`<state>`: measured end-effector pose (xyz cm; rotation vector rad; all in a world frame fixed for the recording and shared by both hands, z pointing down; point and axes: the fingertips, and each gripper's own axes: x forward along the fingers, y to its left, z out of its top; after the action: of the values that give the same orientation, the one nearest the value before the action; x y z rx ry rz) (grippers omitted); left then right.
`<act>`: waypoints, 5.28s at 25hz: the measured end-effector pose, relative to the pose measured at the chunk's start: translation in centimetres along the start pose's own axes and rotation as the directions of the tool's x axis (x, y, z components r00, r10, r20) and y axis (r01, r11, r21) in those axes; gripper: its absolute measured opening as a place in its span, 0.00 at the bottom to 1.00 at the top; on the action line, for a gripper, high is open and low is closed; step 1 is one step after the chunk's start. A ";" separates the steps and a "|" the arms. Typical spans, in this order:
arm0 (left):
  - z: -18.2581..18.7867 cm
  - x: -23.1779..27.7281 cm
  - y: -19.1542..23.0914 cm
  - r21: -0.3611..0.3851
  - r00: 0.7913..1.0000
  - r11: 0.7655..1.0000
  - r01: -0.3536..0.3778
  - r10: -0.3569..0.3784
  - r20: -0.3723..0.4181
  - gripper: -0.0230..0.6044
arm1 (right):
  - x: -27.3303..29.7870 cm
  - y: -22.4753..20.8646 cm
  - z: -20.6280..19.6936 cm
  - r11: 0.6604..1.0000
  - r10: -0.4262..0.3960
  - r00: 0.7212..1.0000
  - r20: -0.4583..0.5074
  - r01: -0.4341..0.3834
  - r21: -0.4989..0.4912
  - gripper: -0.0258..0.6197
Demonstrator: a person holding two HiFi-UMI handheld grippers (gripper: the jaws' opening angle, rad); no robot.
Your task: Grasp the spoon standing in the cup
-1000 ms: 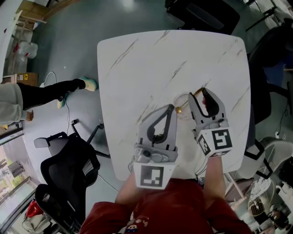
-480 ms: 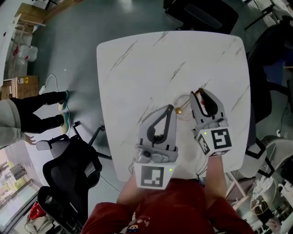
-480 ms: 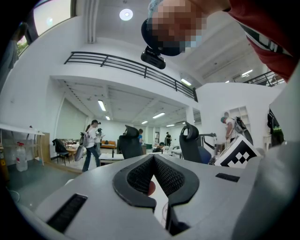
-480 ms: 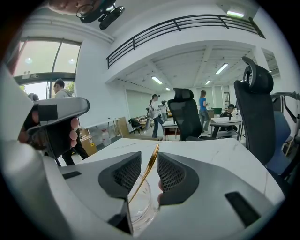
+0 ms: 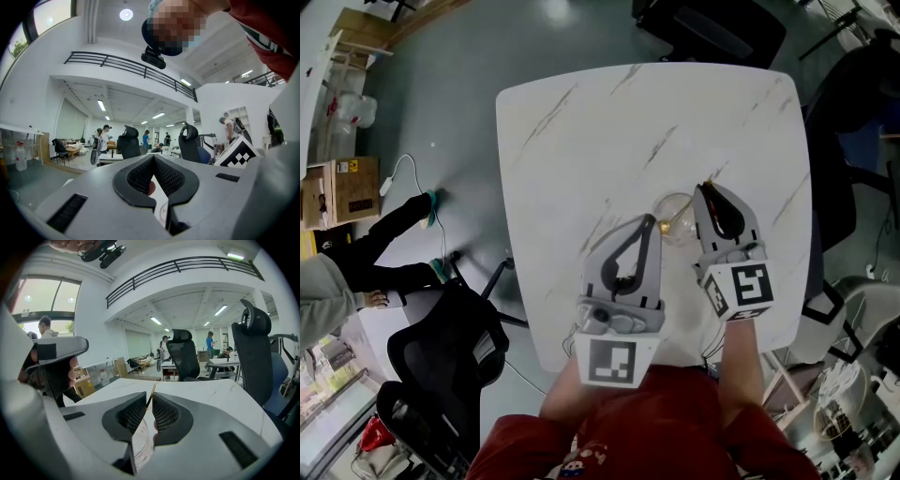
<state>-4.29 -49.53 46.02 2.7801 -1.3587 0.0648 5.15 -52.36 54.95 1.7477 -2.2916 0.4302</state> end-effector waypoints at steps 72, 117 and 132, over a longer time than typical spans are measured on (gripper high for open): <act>13.7 -15.8 -12.6 0.017 0.942 0.967 -0.255 0.244 0.230 0.05 | -26.9 1.4 12.2 0.995 0.007 0.893 0.451 0.040 -0.094 0.06; 17.1 -25.0 -22.7 0.069 0.889 0.941 -0.332 0.288 0.355 0.05 | -42.1 3.4 13.1 0.978 0.122 0.800 0.587 0.005 -0.210 0.06; 17.0 -24.7 -22.2 0.056 0.889 0.939 -0.338 0.299 0.347 0.05 | -41.6 3.7 13.5 0.975 0.132 0.801 0.584 0.001 -0.222 0.06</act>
<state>-1.63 -17.49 27.14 2.7128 -1.9440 -0.3464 12.56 -19.01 27.37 1.8833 -2.6784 -0.4221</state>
